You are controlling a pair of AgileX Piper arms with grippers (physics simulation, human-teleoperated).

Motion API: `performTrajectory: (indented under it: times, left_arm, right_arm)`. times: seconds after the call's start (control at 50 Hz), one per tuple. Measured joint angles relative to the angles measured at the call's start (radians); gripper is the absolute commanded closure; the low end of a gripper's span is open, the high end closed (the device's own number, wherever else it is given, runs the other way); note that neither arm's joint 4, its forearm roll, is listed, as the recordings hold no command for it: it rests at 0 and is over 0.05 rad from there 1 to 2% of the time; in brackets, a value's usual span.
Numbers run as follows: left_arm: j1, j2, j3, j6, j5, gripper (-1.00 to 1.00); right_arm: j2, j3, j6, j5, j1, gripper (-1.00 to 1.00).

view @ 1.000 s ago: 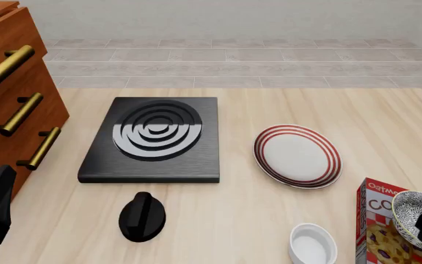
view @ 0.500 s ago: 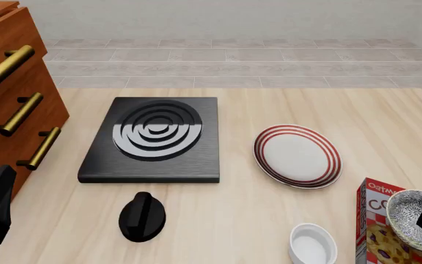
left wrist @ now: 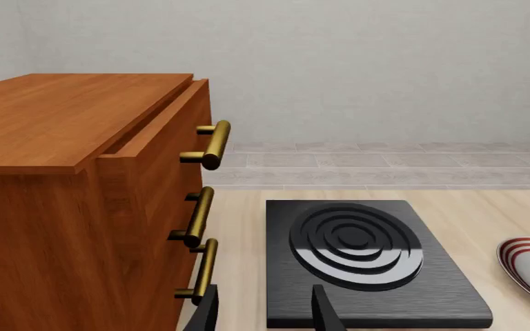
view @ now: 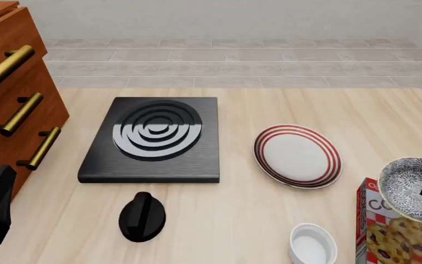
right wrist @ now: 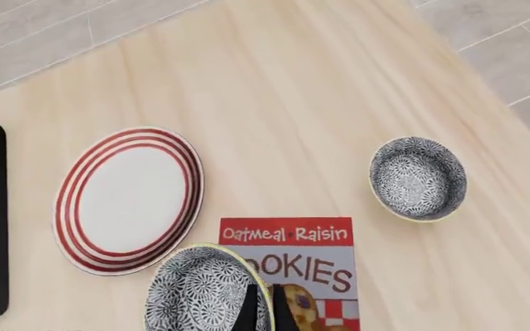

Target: Pick the akita bowl on the cookies box and place it on the plate.

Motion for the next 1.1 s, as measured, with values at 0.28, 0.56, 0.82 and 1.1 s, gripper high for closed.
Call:
performTrajectory:
  times: [0.28,0.56,0.82,1.1]
  left_arm:
    - [0.000,0.000,0.000,0.000,0.000,-1.00]
    - [0.000,0.000,0.000,0.000,0.000,-1.00]
    - [0.000,0.000,0.000,0.000,0.000,-1.00]
    - [0.000,0.000,0.000,0.000,0.000,-1.00]
  right_arm:
    - [0.123,-0.068,0.121,-0.123,0.168,1.00]
    - [0.318,-0.120,0.199,-0.298,0.296,1.00]
    - [0.481,-0.172,0.240,-0.424,0.379,1.00]
    - [0.623,-0.227,0.257,-0.513,0.420,1.00]
